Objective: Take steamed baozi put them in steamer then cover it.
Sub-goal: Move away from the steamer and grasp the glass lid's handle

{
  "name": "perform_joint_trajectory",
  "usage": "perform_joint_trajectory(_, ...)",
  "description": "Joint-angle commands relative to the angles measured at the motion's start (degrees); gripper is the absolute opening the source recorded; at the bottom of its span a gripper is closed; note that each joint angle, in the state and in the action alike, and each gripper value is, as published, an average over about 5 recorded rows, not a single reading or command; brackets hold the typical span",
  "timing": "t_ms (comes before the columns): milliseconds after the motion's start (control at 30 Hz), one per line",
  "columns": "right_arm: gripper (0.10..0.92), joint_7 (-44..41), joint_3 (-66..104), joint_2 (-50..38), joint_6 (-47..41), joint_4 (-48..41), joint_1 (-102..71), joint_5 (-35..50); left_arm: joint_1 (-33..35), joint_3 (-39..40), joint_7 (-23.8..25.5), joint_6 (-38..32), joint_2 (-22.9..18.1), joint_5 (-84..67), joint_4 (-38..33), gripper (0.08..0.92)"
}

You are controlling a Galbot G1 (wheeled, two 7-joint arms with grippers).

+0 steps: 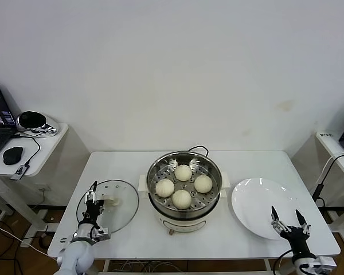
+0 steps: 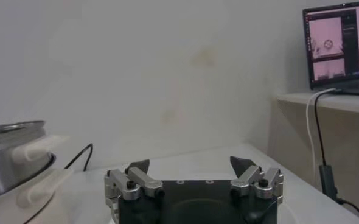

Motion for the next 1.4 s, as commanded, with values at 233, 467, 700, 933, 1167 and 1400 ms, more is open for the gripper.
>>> perform_joint_trajectory(233,0.823,-0.1,0.1,0.0,0.1,-0.4,0.2,0.1,-2.4,0.9,-5.3,2.1,-2.0,-0.3,5.7,0.823)
perform_joint_trajectory(467,0.823,-0.5,0.3,0.3,0.4,-0.5,-0.3,-0.1,-2.3,1.4,-5.6,1.4,-2.0,-1.9,5.7,0.706)
perform_joint_trajectory(700,0.823,-0.6,0.3,0.8,0.6,-0.5,-0.5,-0.5,-2.4,1.6,-5.7,1.0,-1.9,-1.9,6.1,0.507)
perform_joint_trajectory(933,0.823,-0.8,0.5,1.0,0.5,0.0,-0.6,-0.6,-1.4,0.8,-5.0,1.4,-1.6,-1.6,3.2,0.299)
perform_joint_trajectory(1167,0.823,-0.7,0.8,0.9,0.2,0.6,-0.8,-0.2,4.9,-2.4,1.2,8.2,-1.8,-3.7,-12.7,0.147)
perform_joint_trajectory(1400,0.823,-0.3,2.0,0.4,-1.5,2.8,-0.7,1.2,10.3,-3.3,2.8,17.6,-0.3,-7.5,-27.5,0.143)
